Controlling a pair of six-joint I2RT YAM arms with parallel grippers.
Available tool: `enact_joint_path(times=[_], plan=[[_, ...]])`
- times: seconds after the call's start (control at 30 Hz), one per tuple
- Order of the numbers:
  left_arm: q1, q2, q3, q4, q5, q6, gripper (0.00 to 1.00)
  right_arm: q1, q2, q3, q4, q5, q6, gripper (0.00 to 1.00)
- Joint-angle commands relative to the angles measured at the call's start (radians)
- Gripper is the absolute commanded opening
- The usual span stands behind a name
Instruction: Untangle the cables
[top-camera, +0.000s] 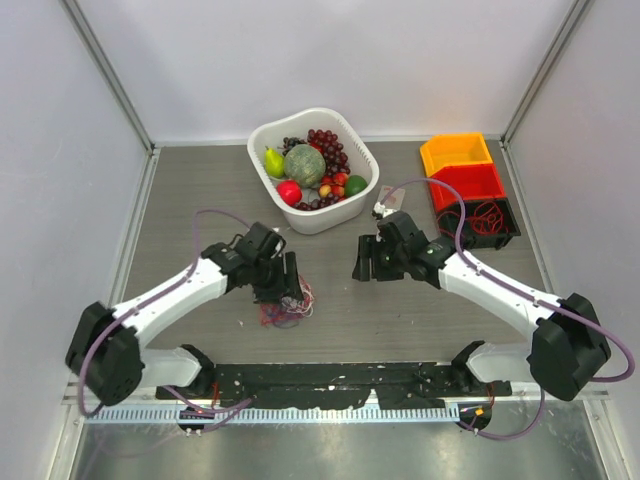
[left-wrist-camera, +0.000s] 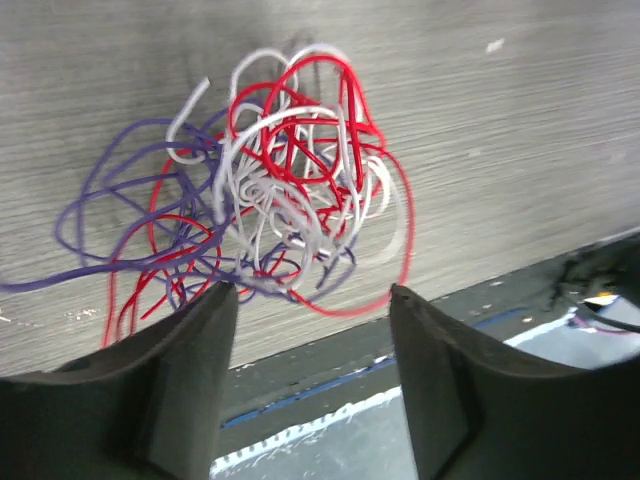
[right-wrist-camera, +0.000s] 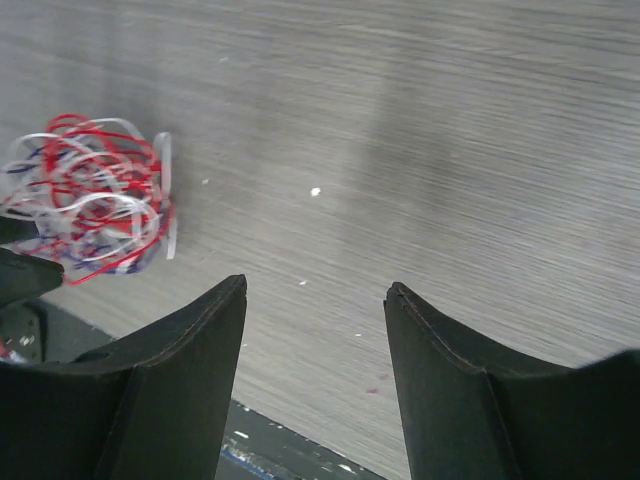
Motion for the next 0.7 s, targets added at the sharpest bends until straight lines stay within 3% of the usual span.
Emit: enact_joint_path(times=[0.0, 0.1, 0.17, 0.33, 0.53, 0.67], plan=[[0.001, -0.205, 0.059, -0.002, -0.06, 0.014, 0.76, 0.015, -0.053, -0.037, 0.163, -0.129, 0.015, 0.63], [0.002, -0.306, 0.056, -0.071, -0.14, -0.008, 0.95, 0.025, -0.057, -0.05, 0.212, -0.204, 0.012, 0.63], [0.01, -0.339, 0.059, -0.166, -0.224, -0.04, 0.96, 0.064, -0.051, -0.042, 0.242, -0.227, 0.005, 0.63], [0.086, -0.377, 0.041, -0.295, -0.32, -0.118, 0.82, 0.188, 0.002, 0.015, 0.293, -0.189, -0.003, 0.63], [0.209, -0.305, -0.071, -0.223, -0.144, -0.118, 0.53, 0.286, 0.165, 0.157, 0.327, -0.209, -0.002, 0.57], [0.209, -0.276, -0.08, -0.258, -0.143, -0.118, 0.47, 0.34, 0.251, 0.205, 0.358, -0.232, 0.006, 0.53]])
